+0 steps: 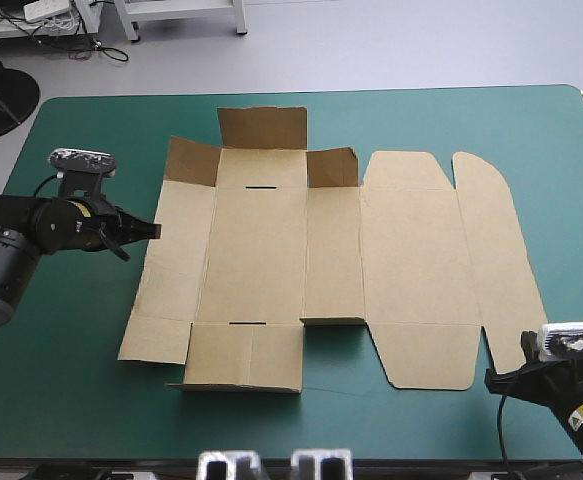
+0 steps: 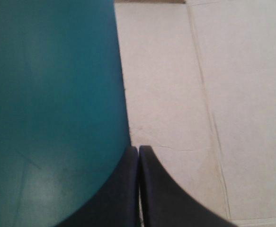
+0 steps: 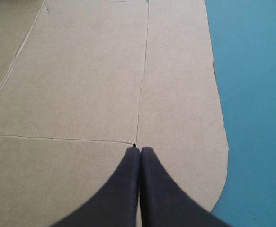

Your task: Fold the box

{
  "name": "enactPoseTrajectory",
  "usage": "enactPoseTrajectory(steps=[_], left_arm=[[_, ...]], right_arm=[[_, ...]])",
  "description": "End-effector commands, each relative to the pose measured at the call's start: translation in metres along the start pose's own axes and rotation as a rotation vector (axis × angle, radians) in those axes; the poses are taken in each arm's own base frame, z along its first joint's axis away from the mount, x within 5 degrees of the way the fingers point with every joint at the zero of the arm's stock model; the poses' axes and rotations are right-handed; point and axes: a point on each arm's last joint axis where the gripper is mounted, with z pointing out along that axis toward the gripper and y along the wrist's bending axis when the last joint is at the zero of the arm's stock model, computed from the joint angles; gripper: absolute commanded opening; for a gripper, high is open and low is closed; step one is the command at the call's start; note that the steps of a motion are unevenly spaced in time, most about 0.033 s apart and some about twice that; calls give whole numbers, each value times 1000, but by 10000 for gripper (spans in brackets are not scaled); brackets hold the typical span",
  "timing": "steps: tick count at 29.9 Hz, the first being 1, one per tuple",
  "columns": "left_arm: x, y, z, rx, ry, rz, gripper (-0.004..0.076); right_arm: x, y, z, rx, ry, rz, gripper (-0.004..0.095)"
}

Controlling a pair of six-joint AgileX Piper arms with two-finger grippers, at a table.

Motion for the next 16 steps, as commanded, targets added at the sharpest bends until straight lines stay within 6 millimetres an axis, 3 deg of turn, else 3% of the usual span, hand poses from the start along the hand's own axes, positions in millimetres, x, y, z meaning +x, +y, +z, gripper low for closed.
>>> enactPoseTrajectory(steps=[1,7,13,16], left_arm=[[-10,21,3,37,-17,-114,-8],[-8,53,21,193,16,-273,-9],[-4,59,30,206,64,-208,-5],[-4,59,31,206,66,-207,51]], right_arm=[[-14,0,-4,2,-85,-9,-20],[-14,0,-4,2,-85,-9,-20],[-14,0,-4,2,-85,-9,-20],[-14,0,-4,2,-85,-9,-20]])
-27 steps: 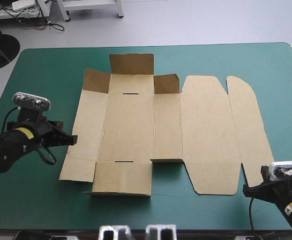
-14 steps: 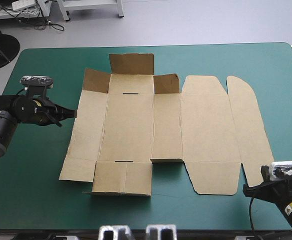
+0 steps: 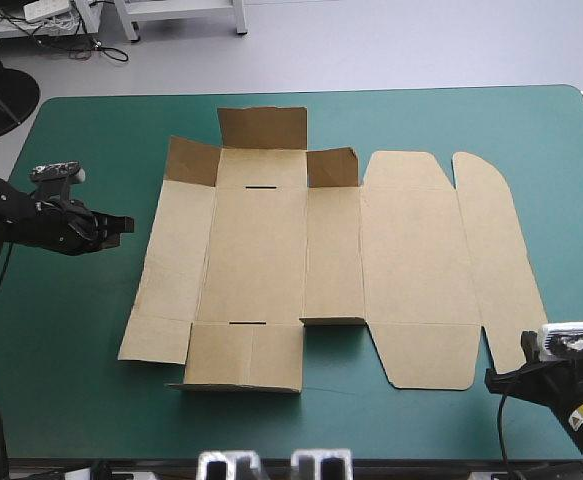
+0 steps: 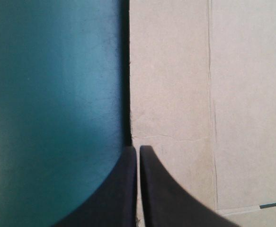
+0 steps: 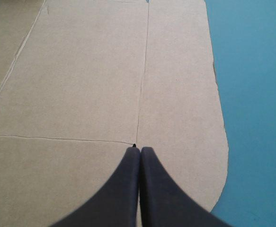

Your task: Fold the box

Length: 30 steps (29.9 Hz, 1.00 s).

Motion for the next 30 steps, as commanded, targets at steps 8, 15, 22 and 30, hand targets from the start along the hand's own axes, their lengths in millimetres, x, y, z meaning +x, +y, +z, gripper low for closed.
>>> enactPoseTrajectory(steps=[8,15,22,30], left_arm=[[-6,-3,-12,-8,-45,28,478],[-4,5,11,27,78,-5,496],[-2,10,37,94,193,-58,491],[2,12,58,169,294,-109,491]], right_arm=[[-14,0,-4,2,-86,-10,-20],[-14,0,-4,2,-86,-10,-20],[-14,0,-4,2,-86,-10,-20],[-14,0,-4,2,-86,-10,-20]])
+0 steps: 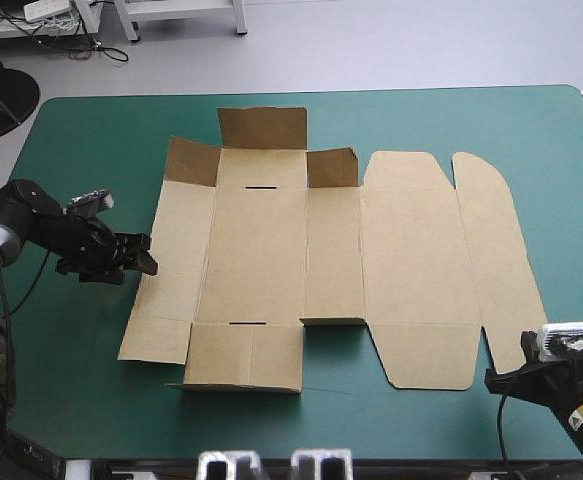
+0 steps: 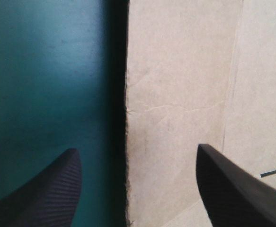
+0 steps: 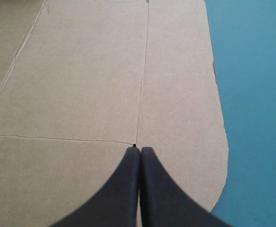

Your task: Fold the box

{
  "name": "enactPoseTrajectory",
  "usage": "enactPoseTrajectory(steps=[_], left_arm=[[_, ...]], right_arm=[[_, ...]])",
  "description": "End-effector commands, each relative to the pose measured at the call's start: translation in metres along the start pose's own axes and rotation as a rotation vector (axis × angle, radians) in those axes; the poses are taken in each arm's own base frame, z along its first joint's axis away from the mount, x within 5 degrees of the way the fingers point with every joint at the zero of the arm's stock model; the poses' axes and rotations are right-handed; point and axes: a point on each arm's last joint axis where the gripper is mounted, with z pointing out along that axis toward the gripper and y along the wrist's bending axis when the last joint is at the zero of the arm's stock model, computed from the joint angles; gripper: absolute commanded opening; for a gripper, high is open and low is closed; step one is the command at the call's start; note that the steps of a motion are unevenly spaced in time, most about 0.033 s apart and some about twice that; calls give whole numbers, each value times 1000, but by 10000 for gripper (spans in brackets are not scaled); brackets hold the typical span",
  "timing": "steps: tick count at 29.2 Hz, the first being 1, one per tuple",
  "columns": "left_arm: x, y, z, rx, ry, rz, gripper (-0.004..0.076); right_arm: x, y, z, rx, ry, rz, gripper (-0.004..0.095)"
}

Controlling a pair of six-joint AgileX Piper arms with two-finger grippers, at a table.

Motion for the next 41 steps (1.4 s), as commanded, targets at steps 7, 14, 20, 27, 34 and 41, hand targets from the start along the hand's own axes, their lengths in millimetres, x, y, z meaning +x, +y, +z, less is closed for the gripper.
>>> enactPoseTrajectory(steps=[7,14,20,27,34,41], left_arm=[[-2,-11,-4,79,-5,-27,491],[4,-27,25,99,62,3,491],[2,-44,31,147,58,18,490],[1,-52,32,202,49,-11,337],[1,-50,32,190,50,11,-5],[-12,-74,14,111,46,213,-9]], right_arm=[[-14,0,-4,2,-85,-10,-20],[-14,0,-4,2,-85,-10,-20],[-14,0,-4,2,-85,-10,-20],[-14,0,-4,2,-85,-10,-20],[-14,0,-4,2,-85,-10,-20],[-14,0,-4,2,-85,-10,-20]])
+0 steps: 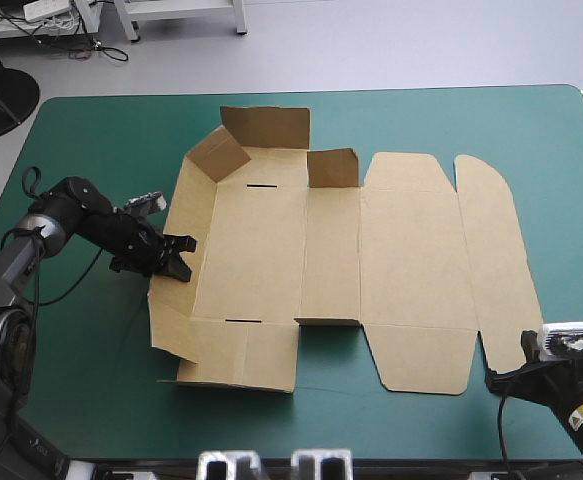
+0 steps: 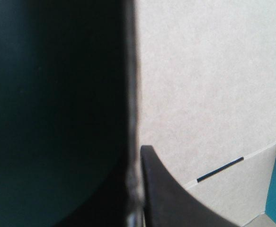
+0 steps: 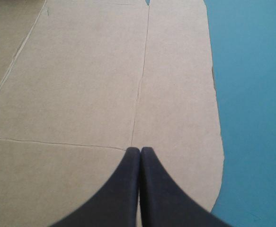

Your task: Fold the box

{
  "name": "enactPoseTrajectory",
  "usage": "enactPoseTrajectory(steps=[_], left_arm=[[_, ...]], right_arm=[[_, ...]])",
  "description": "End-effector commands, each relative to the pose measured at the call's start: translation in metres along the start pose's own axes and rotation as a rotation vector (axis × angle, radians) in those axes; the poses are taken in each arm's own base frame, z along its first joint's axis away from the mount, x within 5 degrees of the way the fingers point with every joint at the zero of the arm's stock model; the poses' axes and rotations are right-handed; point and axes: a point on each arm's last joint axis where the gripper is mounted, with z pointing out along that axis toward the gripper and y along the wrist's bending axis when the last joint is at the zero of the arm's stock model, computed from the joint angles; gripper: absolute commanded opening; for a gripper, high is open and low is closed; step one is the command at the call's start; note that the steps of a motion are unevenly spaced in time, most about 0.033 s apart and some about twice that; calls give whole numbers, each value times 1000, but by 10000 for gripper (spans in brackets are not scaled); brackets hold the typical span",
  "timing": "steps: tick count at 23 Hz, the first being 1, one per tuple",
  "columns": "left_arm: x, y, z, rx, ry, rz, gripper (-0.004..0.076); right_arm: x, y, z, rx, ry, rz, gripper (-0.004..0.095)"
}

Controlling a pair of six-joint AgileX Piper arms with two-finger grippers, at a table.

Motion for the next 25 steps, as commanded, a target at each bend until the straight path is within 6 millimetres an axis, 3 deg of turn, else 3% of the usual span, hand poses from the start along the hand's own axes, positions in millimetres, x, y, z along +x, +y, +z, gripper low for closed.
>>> enactPoseTrajectory(steps=[1,6,13,25], left_arm=[[-9,-30,-30,-47,-33,155,-9],[-33,-82,-73,-318,-120,430,-9],[-45,-152,-119,-746,-297,859,-9],[-39,-224,-98,-824,-439,1397,-9]], right_arm=[[-14,0,-4,2,-82,-10,-20],[-14,0,-4,2,-82,-14,-20],[-14,0,-4,8,-85,-39,-20],[-15,-4,-4,49,-89,-86,-20]])
